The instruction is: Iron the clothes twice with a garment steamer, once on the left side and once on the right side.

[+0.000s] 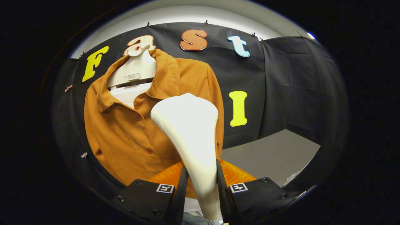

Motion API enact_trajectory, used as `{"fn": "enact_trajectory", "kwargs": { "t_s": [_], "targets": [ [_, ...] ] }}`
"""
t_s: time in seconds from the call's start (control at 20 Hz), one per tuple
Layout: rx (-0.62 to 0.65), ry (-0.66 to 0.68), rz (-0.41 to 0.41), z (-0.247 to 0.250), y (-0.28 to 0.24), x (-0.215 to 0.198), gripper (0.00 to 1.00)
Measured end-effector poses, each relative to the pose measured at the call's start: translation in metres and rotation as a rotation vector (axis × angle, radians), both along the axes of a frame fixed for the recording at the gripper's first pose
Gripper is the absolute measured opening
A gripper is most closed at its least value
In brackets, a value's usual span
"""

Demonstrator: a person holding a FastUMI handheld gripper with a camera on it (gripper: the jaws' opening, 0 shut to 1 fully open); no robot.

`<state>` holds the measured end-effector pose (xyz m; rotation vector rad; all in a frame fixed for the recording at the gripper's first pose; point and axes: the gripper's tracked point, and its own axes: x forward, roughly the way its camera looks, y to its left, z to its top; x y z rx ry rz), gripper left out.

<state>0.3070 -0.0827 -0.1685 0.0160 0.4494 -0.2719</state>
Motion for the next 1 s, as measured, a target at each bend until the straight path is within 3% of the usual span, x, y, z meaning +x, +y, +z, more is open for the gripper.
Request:
{"fn": "enact_trajectory", "kwargs": {
  "t_s": [0.6,1.0],
  "targets": [
    [-0.177,0.157,-0.072,-0.059,0.005,0.032,0.50],
    [-0.179,0.287,-0.117,-0.113,0.001,0.019,0.50]
  ]
}}
